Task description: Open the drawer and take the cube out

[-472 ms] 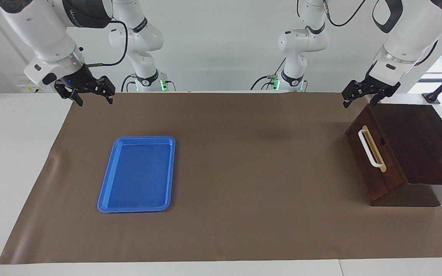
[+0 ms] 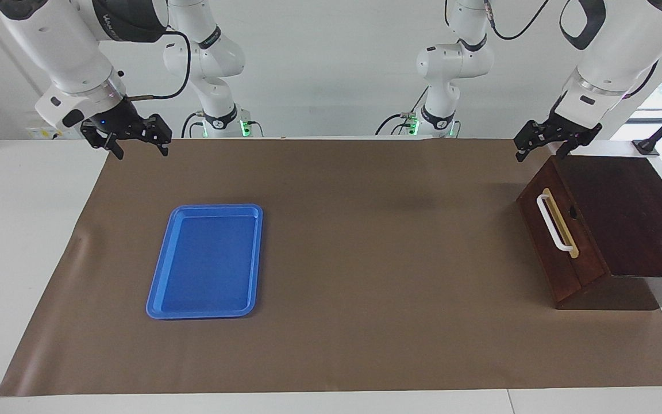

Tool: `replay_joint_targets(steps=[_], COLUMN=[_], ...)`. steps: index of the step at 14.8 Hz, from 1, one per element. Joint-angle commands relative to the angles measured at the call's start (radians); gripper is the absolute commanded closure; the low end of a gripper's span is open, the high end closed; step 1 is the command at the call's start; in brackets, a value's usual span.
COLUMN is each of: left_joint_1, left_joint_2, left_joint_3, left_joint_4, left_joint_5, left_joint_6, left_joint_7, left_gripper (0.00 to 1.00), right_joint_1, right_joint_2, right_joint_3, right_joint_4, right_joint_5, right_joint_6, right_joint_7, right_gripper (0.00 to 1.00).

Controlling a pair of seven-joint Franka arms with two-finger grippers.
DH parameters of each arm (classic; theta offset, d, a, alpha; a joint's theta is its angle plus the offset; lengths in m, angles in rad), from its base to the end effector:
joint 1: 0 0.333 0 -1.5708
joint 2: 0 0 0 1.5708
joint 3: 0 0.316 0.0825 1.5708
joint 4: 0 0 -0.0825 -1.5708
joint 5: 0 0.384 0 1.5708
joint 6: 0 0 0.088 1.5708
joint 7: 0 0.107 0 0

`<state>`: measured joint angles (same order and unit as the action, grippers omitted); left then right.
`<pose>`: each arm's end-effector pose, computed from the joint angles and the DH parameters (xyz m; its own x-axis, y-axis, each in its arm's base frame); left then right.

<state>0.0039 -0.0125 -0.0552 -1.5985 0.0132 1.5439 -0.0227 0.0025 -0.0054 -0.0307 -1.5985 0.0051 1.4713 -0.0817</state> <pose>0.5465 -0.0268 0.6161 0.9987 -0.0282 -0.0418 -0.0288 -0.9995 -0.0148 0.5407 -0.0147 0.6065 0.9912 0.0542 -0.1207 0.0528 -0.9985 -0.0152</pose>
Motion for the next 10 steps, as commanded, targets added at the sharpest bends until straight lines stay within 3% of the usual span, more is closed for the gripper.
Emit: replay_joint_targets(steps=[1, 3, 5, 7, 10], left_joint_1=[-0.039, -0.073, -0.125, -0.134, -0.118], left_joint_2=[0.005, 0.011, 0.047, 0.100, 0.161], left_joint_3=[0.005, 0.008, 0.008, 0.006, 0.008], left_joint_4=[-0.038, -0.079, -0.126, -0.135, -0.167], left_joint_5=[0.075, 0.129, 0.258, 0.373, 0.438], left_joint_6=[0.074, 0.166, 0.266, 0.327, 0.432], left_joint_7=[0.021, 0.015, 0.012, 0.007, -0.025], left_gripper=[0.00, 0.00, 0.00, 0.00, 0.00], right_joint_1=[-0.001, -0.018, -0.029, -0.019, -0.010], right_joint_2=[-0.024, -0.021, -0.022, -0.021, -0.013], right_joint_3=[0.006, 0.005, 0.005, 0.005, 0.006], right_joint_4=[-0.027, -0.027, -0.038, -0.038, -0.038], right_joint_5=[-0.017, -0.004, -0.004, -0.004, -0.002], right_joint_6=[0.020, 0.049, 0.104, 0.118, 0.141], right_joint_7=[-0.021, -0.021, -0.007, 0.098, 0.329], right_gripper=[0.00, 0.00, 0.00, 0.00, 0.00])
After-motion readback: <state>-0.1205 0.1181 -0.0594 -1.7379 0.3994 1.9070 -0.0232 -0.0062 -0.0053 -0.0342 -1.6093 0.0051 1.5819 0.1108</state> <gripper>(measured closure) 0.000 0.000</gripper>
